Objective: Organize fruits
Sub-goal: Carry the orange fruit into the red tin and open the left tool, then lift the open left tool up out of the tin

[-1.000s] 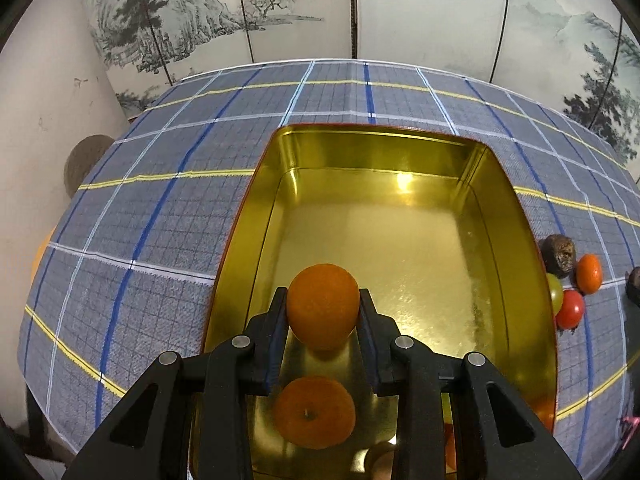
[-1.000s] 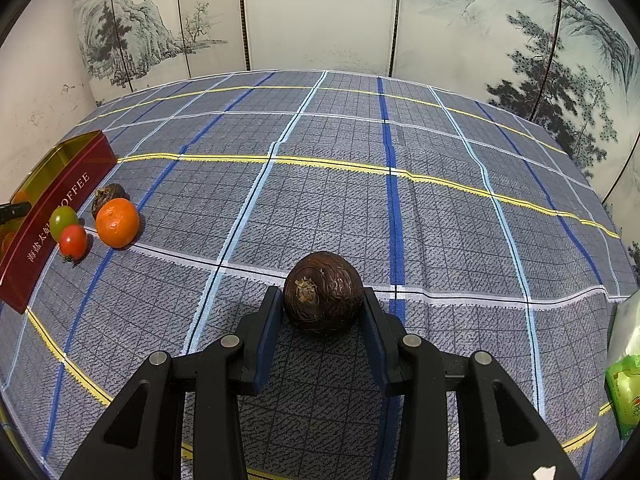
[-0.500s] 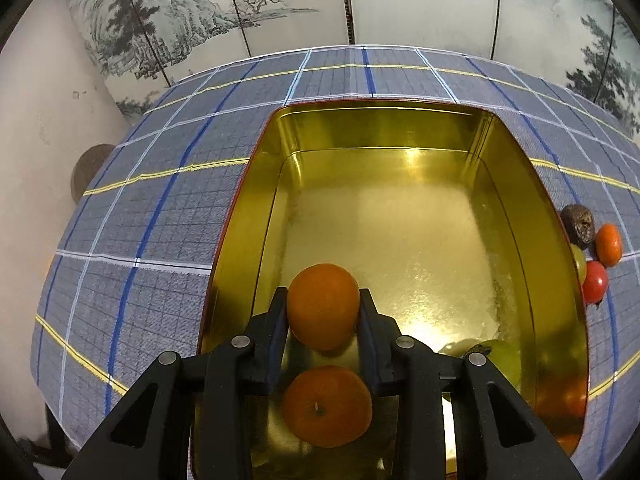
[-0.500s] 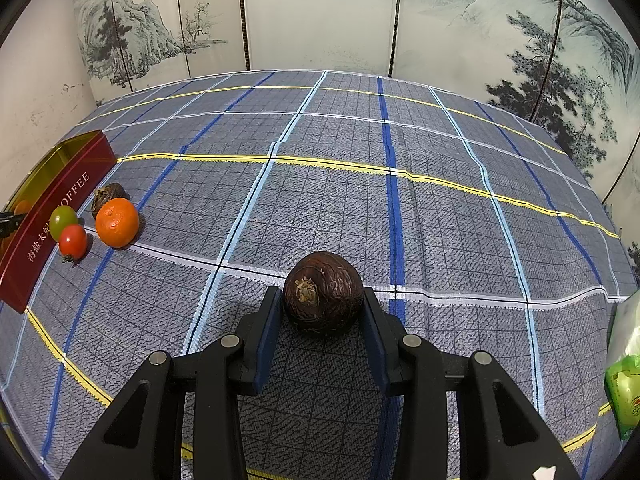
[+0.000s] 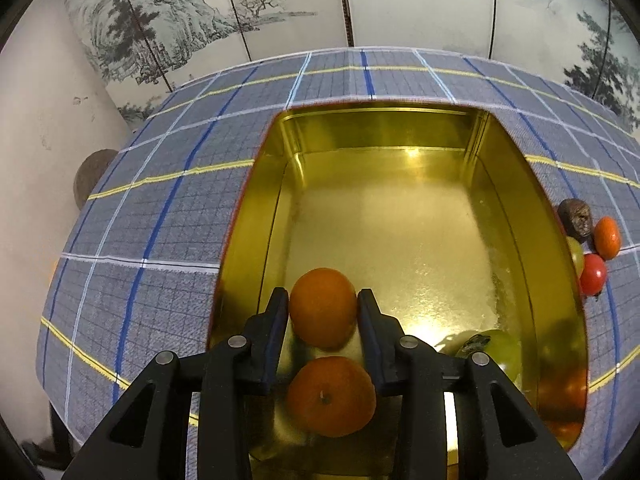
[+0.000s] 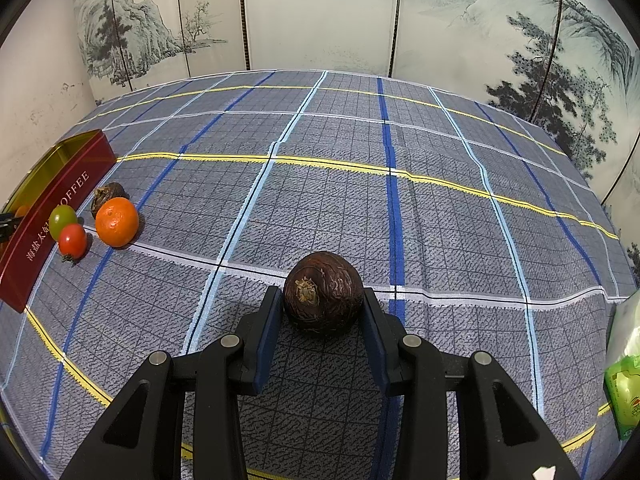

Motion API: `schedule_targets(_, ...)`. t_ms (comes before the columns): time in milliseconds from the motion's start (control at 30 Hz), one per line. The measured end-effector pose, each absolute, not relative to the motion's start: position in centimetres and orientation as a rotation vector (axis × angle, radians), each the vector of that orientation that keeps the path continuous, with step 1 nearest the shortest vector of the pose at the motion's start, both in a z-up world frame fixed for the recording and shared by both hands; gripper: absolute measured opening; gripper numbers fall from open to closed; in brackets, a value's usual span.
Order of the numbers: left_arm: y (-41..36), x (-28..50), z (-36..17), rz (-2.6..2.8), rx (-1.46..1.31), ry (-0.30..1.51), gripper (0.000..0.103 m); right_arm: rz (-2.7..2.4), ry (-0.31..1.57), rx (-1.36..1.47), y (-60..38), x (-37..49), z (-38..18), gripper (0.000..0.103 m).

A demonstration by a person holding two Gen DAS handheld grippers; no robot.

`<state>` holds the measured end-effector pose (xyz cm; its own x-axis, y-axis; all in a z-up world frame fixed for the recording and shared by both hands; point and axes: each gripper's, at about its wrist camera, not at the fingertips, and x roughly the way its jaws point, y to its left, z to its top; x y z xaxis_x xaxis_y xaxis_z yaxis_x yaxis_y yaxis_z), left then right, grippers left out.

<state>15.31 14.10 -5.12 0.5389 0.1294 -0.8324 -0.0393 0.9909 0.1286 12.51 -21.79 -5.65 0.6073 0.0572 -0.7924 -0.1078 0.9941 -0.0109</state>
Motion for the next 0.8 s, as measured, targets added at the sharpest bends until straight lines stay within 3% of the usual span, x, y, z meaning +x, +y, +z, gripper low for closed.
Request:
schedule_targets(600,15.1,9.0,-1.1,0.123,-0.037,0.869,0.043,0.095,0.914,-0.061,-21.7,12.5,-5.6,0.037)
schedule_targets(800,15.5,6.8,-0.4,0.119,-0.071,0.854,0.049,0.096,0.914,-0.058,-21.7,12.5,-5.6,0.037)
